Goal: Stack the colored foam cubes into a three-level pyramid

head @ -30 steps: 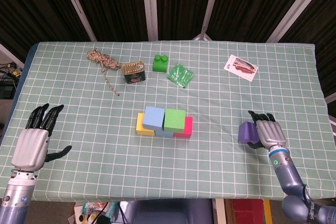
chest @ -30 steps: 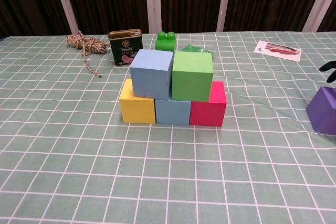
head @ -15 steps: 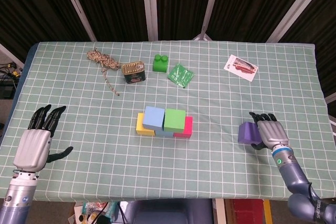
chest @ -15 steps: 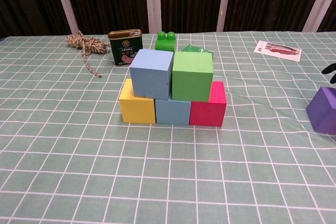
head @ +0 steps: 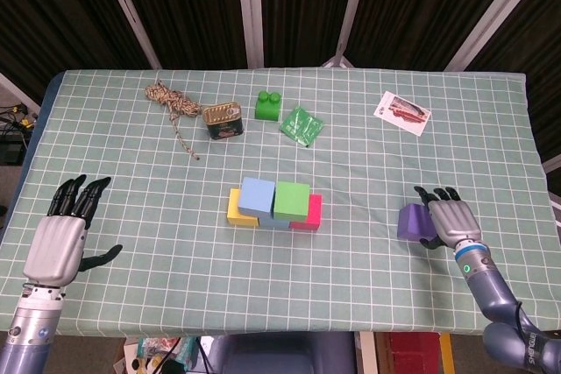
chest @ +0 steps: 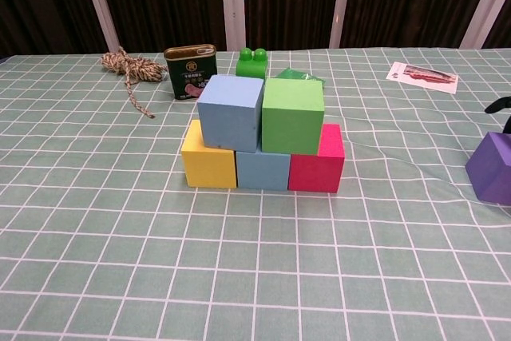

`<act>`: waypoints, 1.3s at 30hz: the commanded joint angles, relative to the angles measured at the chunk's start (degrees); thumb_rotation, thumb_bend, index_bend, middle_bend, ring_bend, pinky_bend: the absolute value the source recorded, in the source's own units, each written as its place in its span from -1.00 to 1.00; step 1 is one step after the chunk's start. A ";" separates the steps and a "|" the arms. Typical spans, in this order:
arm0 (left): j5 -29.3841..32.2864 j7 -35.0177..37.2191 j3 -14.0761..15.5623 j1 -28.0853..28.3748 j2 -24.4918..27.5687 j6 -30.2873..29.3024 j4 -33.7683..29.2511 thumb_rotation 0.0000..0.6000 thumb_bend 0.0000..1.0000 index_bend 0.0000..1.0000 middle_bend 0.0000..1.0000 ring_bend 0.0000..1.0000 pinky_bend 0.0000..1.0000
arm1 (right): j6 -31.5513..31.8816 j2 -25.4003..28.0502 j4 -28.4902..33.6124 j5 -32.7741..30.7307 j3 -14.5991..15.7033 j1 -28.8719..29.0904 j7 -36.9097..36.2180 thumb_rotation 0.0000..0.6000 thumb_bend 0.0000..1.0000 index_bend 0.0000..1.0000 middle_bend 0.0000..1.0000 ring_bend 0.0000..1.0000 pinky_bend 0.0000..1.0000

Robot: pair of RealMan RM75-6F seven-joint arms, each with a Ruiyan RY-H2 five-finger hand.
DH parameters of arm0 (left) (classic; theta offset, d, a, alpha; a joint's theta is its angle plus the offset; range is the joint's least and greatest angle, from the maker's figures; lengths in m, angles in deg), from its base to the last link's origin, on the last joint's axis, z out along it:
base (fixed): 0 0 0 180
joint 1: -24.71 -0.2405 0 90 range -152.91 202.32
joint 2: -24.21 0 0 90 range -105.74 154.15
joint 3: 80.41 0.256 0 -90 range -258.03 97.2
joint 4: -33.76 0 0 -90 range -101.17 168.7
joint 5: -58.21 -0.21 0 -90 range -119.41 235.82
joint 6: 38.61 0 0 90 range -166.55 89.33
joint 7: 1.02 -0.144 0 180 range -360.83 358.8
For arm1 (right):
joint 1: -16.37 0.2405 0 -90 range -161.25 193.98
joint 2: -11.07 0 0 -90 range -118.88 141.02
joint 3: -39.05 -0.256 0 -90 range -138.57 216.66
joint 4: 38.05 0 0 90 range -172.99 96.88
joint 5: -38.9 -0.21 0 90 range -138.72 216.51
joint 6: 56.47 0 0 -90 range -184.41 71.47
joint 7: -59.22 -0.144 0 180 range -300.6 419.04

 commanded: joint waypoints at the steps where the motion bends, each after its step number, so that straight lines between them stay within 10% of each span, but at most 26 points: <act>1: -0.01 -0.09 0.00 -0.03 -0.05 0.08 0.04 1.00 -0.87 -0.90 -0.79 -0.98 -0.93 | -0.09 -0.33 -0.45 0.11 0.16 -0.04 -0.19 1.00 -0.52 -1.00 -0.45 -0.75 -1.00; 20: 0.27 -0.39 -0.32 -0.17 -0.34 0.54 0.26 1.00 -0.87 -0.90 -0.79 -0.98 -0.93 | 0.50 -0.59 -1.04 1.34 0.08 -0.27 -1.63 1.00 -0.50 -1.00 -0.13 -0.53 -1.00; 39: 1.35 1.20 -1.05 -0.02 1.08 1.31 -0.29 1.00 -0.87 -0.89 -0.79 -0.98 -0.93 | 1.61 16.35 13.62 -1.73 -8.67 5.54 0.10 1.00 -0.50 -1.00 -0.12 -0.53 -1.00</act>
